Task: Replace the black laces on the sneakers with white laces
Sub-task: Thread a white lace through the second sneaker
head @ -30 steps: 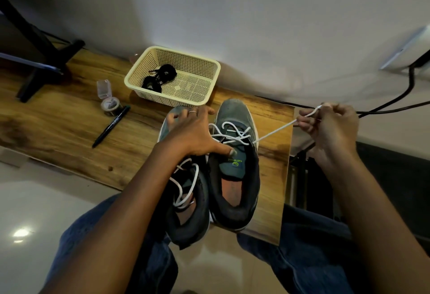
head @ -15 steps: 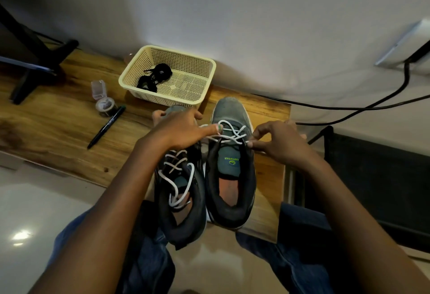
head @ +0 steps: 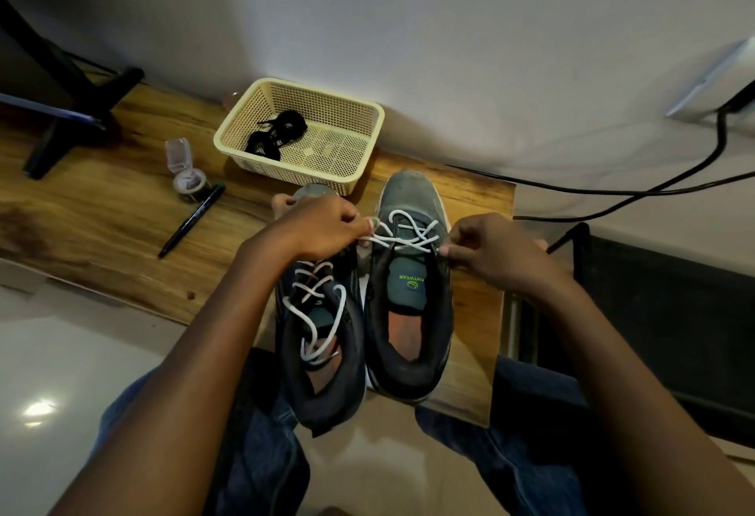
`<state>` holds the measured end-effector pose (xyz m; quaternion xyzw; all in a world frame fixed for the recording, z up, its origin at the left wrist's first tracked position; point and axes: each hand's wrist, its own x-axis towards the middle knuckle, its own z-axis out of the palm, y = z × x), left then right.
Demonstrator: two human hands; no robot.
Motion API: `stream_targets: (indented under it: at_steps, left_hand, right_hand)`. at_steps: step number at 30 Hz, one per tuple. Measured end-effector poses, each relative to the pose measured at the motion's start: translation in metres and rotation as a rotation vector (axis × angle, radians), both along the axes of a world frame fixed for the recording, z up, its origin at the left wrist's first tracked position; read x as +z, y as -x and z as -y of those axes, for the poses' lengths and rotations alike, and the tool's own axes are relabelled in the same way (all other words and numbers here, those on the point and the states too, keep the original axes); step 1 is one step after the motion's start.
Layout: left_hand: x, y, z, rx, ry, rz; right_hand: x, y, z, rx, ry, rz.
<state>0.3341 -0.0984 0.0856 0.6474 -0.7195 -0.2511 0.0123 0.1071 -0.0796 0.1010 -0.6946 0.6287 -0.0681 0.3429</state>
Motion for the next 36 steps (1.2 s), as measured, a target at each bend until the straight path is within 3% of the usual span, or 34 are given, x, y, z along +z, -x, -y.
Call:
stream_targets:
  at_steps: [6,12,17,23,26,30,33,36]
  left_hand:
    - [-0.001,-0.004,0.0,0.005,-0.013,0.032]
    - [0.0,0.0,-0.001,0.013,0.008,0.03]
    - [0.003,0.0,-0.002,0.006,0.008,0.024]
    - [0.01,0.003,-0.004,0.094,0.148,-0.047]
    - [0.017,0.006,-0.005,0.156,0.252,-0.151]
    - [0.02,0.009,-0.01,0.115,0.049,-0.361]
    - [0.019,0.011,-0.014,0.055,-0.122,-0.318]
    - [0.02,0.012,-0.015,0.041,-0.17,-0.291]
  right_hand:
    - [0.008,0.022,0.006,-0.18,0.041,0.048]
    - [0.007,0.013,0.0,-0.105,-0.044,0.134]
    - [0.013,0.018,0.003,-0.223,0.004,0.259]
    - [0.031,0.02,0.002,-0.495,0.002,0.819]
    - [0.042,0.015,0.0,-0.521,-0.066,1.098]
    - [0.053,0.011,-0.003,-0.429,-0.164,1.357]
    - [0.056,0.005,-0.003,-0.347,-0.217,1.462]
    - [0.059,-0.004,-0.004,-0.304,-0.235,1.524]
